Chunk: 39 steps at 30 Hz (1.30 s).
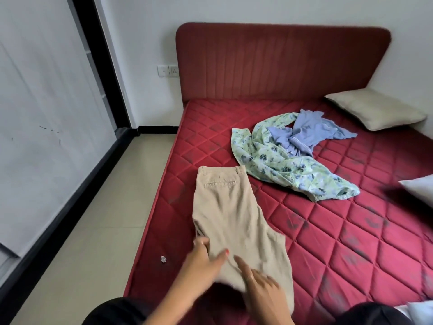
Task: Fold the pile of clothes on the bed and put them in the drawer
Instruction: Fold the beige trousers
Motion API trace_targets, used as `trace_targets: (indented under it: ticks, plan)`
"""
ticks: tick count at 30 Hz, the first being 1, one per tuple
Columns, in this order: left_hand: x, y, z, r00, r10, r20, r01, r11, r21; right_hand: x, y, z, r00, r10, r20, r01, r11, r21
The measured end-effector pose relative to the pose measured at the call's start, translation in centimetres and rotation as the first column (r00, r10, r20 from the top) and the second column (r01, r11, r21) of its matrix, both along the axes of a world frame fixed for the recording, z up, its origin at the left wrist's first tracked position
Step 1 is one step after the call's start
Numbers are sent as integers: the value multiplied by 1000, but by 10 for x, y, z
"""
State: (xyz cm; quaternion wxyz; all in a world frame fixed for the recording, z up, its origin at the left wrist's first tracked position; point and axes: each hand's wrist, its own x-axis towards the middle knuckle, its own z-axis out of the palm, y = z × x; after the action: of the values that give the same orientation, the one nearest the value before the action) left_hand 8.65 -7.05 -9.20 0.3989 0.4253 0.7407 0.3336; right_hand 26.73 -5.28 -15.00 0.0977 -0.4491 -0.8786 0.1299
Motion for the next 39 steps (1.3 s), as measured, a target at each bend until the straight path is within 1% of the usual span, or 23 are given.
trace_targets:
  ticks: [2, 3, 4, 6, 7, 9, 10, 11, 13, 15, 17, 20, 22, 24, 26, 28, 30, 32, 34, 36, 37, 39]
  plan:
    - [-16, 15, 48, 999, 40, -7, -38, 983, 182, -22, 12, 65, 1000, 24, 9, -25, 990, 136]
    - [-23, 20, 75, 997, 72, 10, -72, 956, 284, -31, 21, 100, 1000, 15, 23, -19, 983, 181]
    - [-29, 24, 100, 992, 115, 45, -124, 918, 377, -42, 34, 131, 1000, 12, 28, -17, 983, 181]
    - [-38, 27, 141, 976, 198, 95, -218, 821, 528, -63, 66, 188, 997, -8, -76, 14, 997, 76]
    - [-40, 27, 153, 968, 228, 103, -244, 773, 586, -74, 84, 212, 997, 1, -81, 4, 998, 64]
    - [-43, 24, 163, 952, 274, 139, -297, 699, 651, -97, 106, 254, 991, 13, -130, -7, 999, 48]
    - [-45, 22, 161, 943, 286, 172, -326, 686, 651, -109, 112, 270, 986, 6, -168, -4, 1000, 12]
    - [-46, 20, 157, 937, 292, 192, -345, 689, 638, -120, 117, 283, 978, -4, -210, -5, 999, -39]
    - [-52, 16, 143, 939, 294, 178, -341, 729, 593, -144, 119, 307, 954, -8, -298, -29, 992, -120]
    - [-64, 12, 129, 941, 295, 169, -338, 765, 548, -167, 116, 324, 931, -7, -366, -50, 988, -146]
    - [-80, 6, 121, 940, 305, 152, -339, 787, 515, -187, 110, 338, 887, -26, -462, -70, 979, -189]
    - [-106, -6, 120, 937, 320, 141, -348, 814, 466, -210, 105, 358, 778, -109, -618, -120, 941, -317]
    - [-122, -12, 122, 923, 348, 163, -384, 809, 445, -218, 101, 369, 689, -173, -704, -181, 900, -398]
    - [-140, -13, 121, 909, 354, 222, -417, 794, 442, -216, 98, 377, 610, -230, -758, -256, 849, -463]
    - [-155, -12, 123, 924, 315, 217, -381, 810, 445, -205, 98, 381, 545, -281, -790, -319, 802, -505]
    - [-156, -13, 135, 955, 248, 162, -296, 830, 473, -185, 104, 376, 502, -334, -798, -368, 752, -546]
    - [-148, -12, 145, 975, 202, 90, -221, 855, 470, -158, 115, 362, 484, -383, -786, -365, 728, -580]
    - [-128, -9, 147, 986, 168, -8, -151, 906, 396, -118, 127, 337, 474, -449, -758, -316, 716, -622]
    - [-100, -1, 135, 987, 104, -125, -61, 949, 311, -65, 138, 300, 480, -548, -685, -247, 665, -705]
    - [-62, 9, 110, 978, -46, -206, 86, 978, 192, -2, 146, 256, 480, -658, -580, -162, 584, -796]
    - [-42, 15, 92, 964, -144, -222, 175, 977, 125, 30, 148, 235, 470, -712, -521, -112, 538, -836]
    - [-4, 31, 46, 907, -351, -233, 353, 935, -31, 95, 152, 191, 404, -819, -406, 36, 458, -888]
